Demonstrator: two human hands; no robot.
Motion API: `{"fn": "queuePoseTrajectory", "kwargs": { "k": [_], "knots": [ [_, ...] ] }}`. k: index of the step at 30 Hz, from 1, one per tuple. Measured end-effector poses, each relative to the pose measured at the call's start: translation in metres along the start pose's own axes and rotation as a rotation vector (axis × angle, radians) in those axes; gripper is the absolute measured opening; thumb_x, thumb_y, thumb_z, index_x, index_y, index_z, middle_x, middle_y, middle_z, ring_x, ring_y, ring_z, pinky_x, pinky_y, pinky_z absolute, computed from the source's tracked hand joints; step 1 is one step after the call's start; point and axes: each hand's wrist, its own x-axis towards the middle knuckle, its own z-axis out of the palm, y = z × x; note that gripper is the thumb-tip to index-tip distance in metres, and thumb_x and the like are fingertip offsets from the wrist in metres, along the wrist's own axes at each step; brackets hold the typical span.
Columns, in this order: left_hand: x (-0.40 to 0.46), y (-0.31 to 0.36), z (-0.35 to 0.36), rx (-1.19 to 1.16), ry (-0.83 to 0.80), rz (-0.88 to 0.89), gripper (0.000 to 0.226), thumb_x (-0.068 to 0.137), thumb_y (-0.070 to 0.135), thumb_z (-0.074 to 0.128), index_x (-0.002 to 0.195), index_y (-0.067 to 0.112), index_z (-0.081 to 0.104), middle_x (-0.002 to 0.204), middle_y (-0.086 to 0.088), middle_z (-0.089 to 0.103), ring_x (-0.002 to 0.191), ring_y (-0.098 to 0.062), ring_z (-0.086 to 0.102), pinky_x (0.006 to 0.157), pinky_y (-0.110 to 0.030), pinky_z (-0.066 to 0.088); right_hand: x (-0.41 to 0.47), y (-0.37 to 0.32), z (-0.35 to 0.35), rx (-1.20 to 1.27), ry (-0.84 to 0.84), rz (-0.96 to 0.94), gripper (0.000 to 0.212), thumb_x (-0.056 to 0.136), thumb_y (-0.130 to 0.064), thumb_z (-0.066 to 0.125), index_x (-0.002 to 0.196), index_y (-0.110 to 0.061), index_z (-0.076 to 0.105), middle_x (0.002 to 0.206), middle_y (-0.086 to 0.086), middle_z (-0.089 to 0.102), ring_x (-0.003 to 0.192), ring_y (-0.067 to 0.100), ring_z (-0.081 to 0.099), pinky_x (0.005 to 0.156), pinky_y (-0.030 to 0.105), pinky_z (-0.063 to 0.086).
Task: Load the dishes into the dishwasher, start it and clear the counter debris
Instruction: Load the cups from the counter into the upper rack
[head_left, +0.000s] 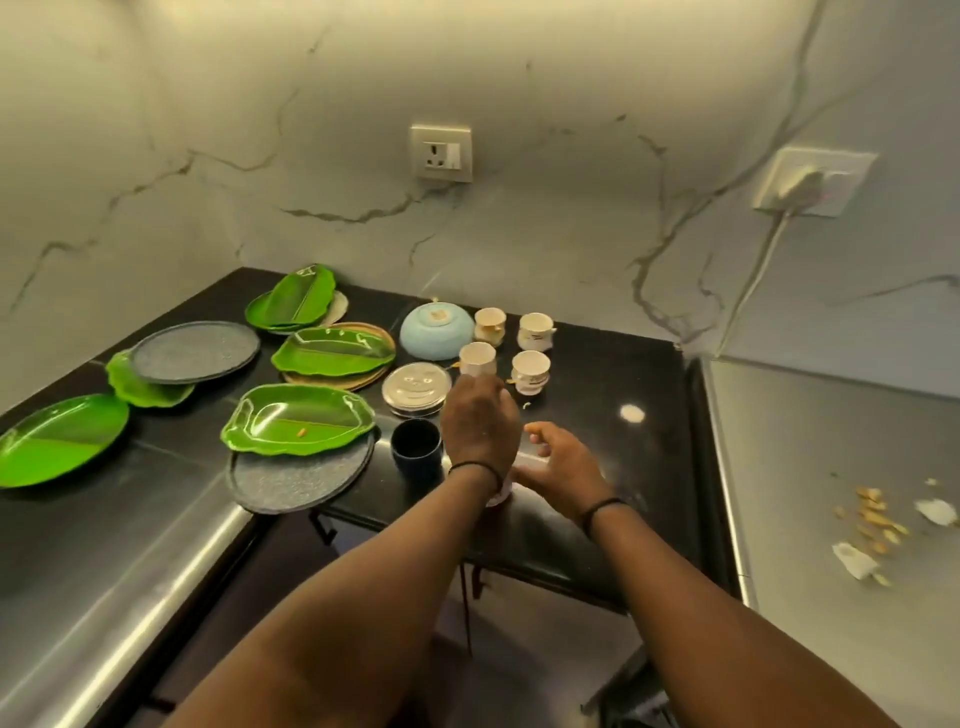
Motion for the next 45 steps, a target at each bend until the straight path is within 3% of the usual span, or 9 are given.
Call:
{"fn": "queuePoseTrajectory", "kwargs": {
  "k": [5, 12, 18, 26, 31, 36, 39, 42, 45],
  "knots": [
    [-0.001, -0.044, 0.000, 0.115, -0.042, -0.073, 0.025, 0.090, 0.025, 0.057, 0.112, 0.014, 0.063, 0.112, -0.010, 0.061, 0.102, -0.024, 0.057, 0.085, -0.031, 0.042, 0.017, -0.003, 0.037, -0.042, -0.065, -0.014, 0.084, 0.066, -0.045, 0.083, 0.137, -0.021, 0.045, 0.135, 0.000, 0.052, 0.120, 0.015, 0.049, 0.102, 0.034, 0.044],
    [0.022, -0.067, 0.003, 0.222, -0.086, -0.135, 0.030, 0.090, 0.031, 0.057, 0.115, 0.015, 0.063, 0.114, -0.009, 0.061, 0.105, -0.024, 0.056, 0.087, -0.034, 0.043, 0.029, -0.005, 0.042, 0.080, 0.076, -0.011, 0.067, 0.077, -0.055, 0.070, 0.131, -0.020, 0.051, 0.126, 0.001, 0.056, 0.111, 0.014, 0.054, 0.092, 0.031, 0.049],
    [0.065, -0.074, 0.016, 0.478, -0.309, -0.219, 0.048, 0.085, 0.044, 0.062, 0.122, 0.014, 0.058, 0.125, -0.012, 0.058, 0.116, -0.030, 0.051, 0.092, -0.039, 0.043, 0.052, -0.010, 0.034, 0.097, 0.168, 0.033, 0.051, 0.086, -0.052, 0.060, 0.123, -0.018, 0.056, 0.112, 0.001, 0.062, 0.100, 0.014, 0.058, 0.086, 0.034, 0.052],
    [0.111, -0.077, 0.039, 0.615, -0.592, -0.127, 0.061, 0.069, 0.050, 0.077, 0.119, 0.020, 0.058, 0.123, -0.009, 0.060, 0.121, -0.029, 0.048, 0.096, -0.040, 0.041, 0.078, -0.007, 0.025, 0.117, 0.197, 0.089, 0.042, 0.088, -0.051, 0.059, 0.114, -0.019, 0.059, 0.099, -0.001, 0.064, 0.089, 0.013, 0.060, 0.081, 0.034, 0.054],
    [0.114, -0.084, 0.050, 0.672, -0.620, -0.047, 0.056, 0.070, 0.045, 0.078, 0.116, 0.020, 0.060, 0.120, -0.008, 0.063, 0.118, -0.028, 0.050, 0.093, -0.037, 0.041, 0.079, -0.001, 0.020, 0.129, 0.191, 0.146, 0.039, 0.089, -0.052, 0.057, 0.112, -0.021, 0.060, 0.097, -0.002, 0.064, 0.088, 0.012, 0.059, 0.081, 0.032, 0.053],
    [0.119, -0.074, 0.048, 0.567, -0.580, -0.003, 0.058, 0.064, 0.052, 0.079, 0.108, 0.017, 0.064, 0.102, -0.005, 0.068, 0.097, -0.023, 0.061, 0.078, -0.033, 0.049, 0.078, 0.001, 0.014, 0.162, 0.195, 0.180, 0.035, 0.091, -0.045, 0.059, 0.113, -0.019, 0.060, 0.100, -0.002, 0.065, 0.090, 0.010, 0.059, 0.083, 0.029, 0.052],
    [0.121, -0.061, 0.045, 0.349, -0.579, 0.013, 0.061, 0.064, 0.051, 0.081, 0.113, 0.019, 0.064, 0.101, -0.004, 0.069, 0.094, -0.022, 0.062, 0.080, -0.033, 0.054, 0.079, 0.002, 0.014, 0.212, 0.186, 0.208, 0.038, 0.090, -0.037, 0.063, 0.122, -0.017, 0.058, 0.115, 0.003, 0.064, 0.100, 0.010, 0.058, 0.090, 0.027, 0.049],
    [0.124, -0.043, 0.039, 0.001, -0.650, -0.024, 0.062, 0.067, 0.043, 0.083, 0.121, 0.021, 0.062, 0.107, -0.002, 0.067, 0.093, -0.018, 0.061, 0.079, -0.031, 0.053, 0.076, 0.003, 0.009, 0.493, 0.193, 0.258, 0.052, 0.090, -0.033, 0.063, 0.137, -0.015, 0.048, 0.136, 0.008, 0.054, 0.124, 0.019, 0.051, 0.101, 0.030, 0.044],
    [0.125, -0.022, 0.032, -0.285, -0.787, -0.027, 0.055, 0.069, 0.034, 0.084, 0.118, 0.024, 0.062, 0.106, -0.003, 0.067, 0.093, -0.019, 0.064, 0.078, -0.030, 0.053, 0.072, 0.003, -0.008, 0.906, 0.203, 0.287, 0.048, 0.090, -0.027, 0.063, 0.135, -0.017, 0.049, 0.133, 0.012, 0.054, 0.117, 0.025, 0.057, 0.096, 0.044, 0.051]
  ]
}}
